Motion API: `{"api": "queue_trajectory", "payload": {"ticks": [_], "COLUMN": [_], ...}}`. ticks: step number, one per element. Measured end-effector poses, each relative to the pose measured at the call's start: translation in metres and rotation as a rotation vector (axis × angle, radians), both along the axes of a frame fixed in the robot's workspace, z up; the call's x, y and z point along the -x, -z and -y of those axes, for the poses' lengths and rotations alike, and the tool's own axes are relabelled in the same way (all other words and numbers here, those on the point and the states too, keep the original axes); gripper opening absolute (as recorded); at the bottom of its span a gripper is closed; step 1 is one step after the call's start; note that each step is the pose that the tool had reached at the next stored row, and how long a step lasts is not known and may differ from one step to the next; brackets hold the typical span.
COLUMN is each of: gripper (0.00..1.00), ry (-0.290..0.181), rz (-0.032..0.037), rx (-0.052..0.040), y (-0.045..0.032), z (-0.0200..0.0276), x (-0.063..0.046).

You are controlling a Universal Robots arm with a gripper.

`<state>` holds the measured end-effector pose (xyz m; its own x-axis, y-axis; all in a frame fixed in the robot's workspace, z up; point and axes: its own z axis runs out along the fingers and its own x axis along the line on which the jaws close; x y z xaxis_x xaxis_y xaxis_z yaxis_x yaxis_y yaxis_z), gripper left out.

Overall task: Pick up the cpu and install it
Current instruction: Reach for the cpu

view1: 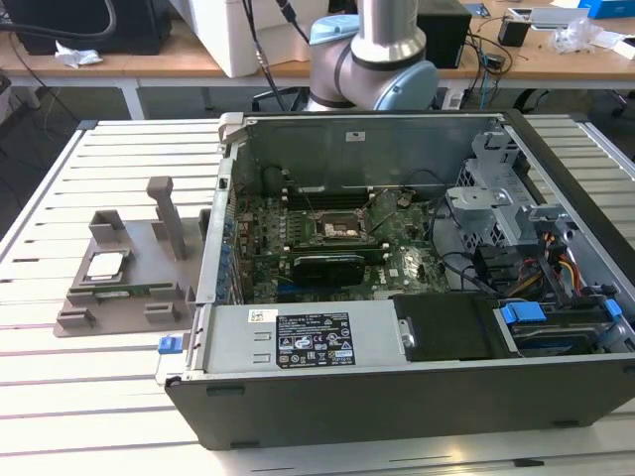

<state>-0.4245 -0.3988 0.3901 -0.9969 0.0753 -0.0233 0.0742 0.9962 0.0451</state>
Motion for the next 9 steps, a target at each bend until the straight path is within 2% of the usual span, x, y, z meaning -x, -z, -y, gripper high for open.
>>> {"api": "queue_trajectory", "payload": {"ticks": [6, 9], "gripper": [0.11, 0.11], "ry": [0.000, 0.000], "rz": [-0.0001, 0.0001], "rx": [0.0000, 0.0000], "y": [0.0007, 0.0011], "z": [0.0000, 0.0000], "x": [0.039, 0.051]}}
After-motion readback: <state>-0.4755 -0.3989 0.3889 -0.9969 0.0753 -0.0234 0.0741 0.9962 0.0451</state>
